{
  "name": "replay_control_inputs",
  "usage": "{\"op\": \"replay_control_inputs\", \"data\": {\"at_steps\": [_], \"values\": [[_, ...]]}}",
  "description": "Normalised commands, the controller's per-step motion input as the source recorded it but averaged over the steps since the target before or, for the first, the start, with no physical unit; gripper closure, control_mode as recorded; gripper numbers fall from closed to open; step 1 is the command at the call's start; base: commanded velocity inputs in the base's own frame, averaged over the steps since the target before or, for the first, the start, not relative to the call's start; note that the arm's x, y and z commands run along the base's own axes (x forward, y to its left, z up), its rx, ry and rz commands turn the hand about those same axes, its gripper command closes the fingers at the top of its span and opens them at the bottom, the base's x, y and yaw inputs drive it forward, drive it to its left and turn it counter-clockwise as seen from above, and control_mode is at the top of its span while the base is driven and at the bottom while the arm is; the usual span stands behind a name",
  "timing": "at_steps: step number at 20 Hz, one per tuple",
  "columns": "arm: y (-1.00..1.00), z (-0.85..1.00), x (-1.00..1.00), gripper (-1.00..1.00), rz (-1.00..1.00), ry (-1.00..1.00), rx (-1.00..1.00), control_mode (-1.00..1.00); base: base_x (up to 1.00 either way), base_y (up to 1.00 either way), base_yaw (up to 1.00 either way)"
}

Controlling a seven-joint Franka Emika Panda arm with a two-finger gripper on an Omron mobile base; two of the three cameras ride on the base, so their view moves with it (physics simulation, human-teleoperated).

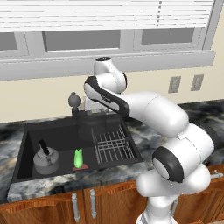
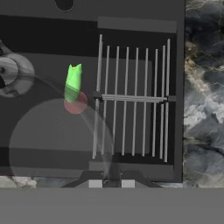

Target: Pick the jar and kettle and place them in the sink. Then turn on the water.

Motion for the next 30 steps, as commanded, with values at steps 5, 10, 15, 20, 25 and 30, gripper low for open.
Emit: {"op": "replay_control_inputs", "data": {"at_steps": [5,10,15,20,25,30], "values": [[0.17,-0.06,0.09,1.00,0.00,0.00,0.02,-1.00,0.00,0.00,0.00],[0.23,-0.05,0.15,1.00,0.00,0.00,0.00,-1.00,0.00,0.00,0.00],[0.25,-0.08,0.15,1.00,0.00,0.00,0.00,-1.00,0.00,0.00,0.00],[0.19,-0.19,0.15,1.00,0.00,0.00,0.00,-1.00,0.00,0.00,0.00],[0.10,-0.32,0.01,1.00,0.00,0.00,0.01,-1.00,0.00,0.00,0.00],[0.13,-0.30,0.00,1.00,0.00,0.00,0.01,-1.00,0.00,0.00,0.00]]}}
